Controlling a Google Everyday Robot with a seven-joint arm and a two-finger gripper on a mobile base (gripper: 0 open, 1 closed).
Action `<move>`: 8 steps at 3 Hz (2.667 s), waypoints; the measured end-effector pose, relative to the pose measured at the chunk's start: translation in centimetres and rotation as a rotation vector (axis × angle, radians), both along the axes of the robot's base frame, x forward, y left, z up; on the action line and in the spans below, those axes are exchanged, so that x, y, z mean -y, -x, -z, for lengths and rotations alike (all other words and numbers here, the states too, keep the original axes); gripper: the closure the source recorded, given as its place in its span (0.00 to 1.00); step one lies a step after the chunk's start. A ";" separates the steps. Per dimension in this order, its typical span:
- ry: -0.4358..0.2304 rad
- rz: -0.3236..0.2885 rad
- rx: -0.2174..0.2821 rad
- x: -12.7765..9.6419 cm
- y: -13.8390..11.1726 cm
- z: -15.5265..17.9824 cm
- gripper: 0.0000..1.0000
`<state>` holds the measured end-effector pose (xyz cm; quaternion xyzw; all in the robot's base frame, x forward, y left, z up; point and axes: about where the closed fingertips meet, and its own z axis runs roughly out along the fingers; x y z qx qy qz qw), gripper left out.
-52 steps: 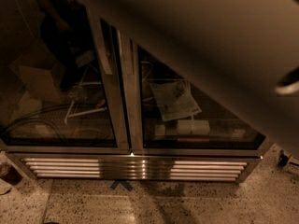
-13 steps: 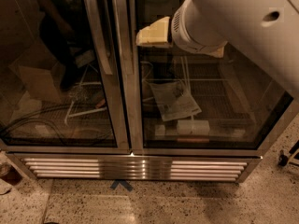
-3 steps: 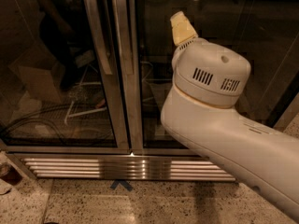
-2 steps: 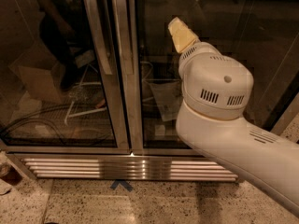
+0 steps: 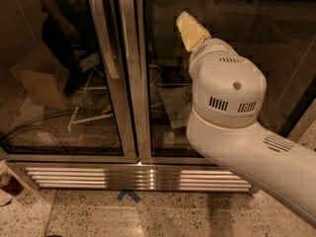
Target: Place 7up can into top drawer
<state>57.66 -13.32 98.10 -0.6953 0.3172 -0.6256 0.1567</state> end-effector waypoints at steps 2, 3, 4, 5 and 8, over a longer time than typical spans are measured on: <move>-0.084 -0.139 0.073 0.7 -0.2 -0.8 0.00; -0.157 -0.259 0.084 0.2 -0.8 -1.4 0.00; -0.246 -0.372 0.061 -0.6 -0.9 -1.2 0.00; -0.284 -0.435 0.061 -1.9 -0.4 -1.7 0.00; -0.432 -0.486 0.064 -2.5 -0.7 -1.9 0.00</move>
Offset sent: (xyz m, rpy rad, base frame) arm 0.0024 0.0143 0.0118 0.2032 -0.1218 0.4098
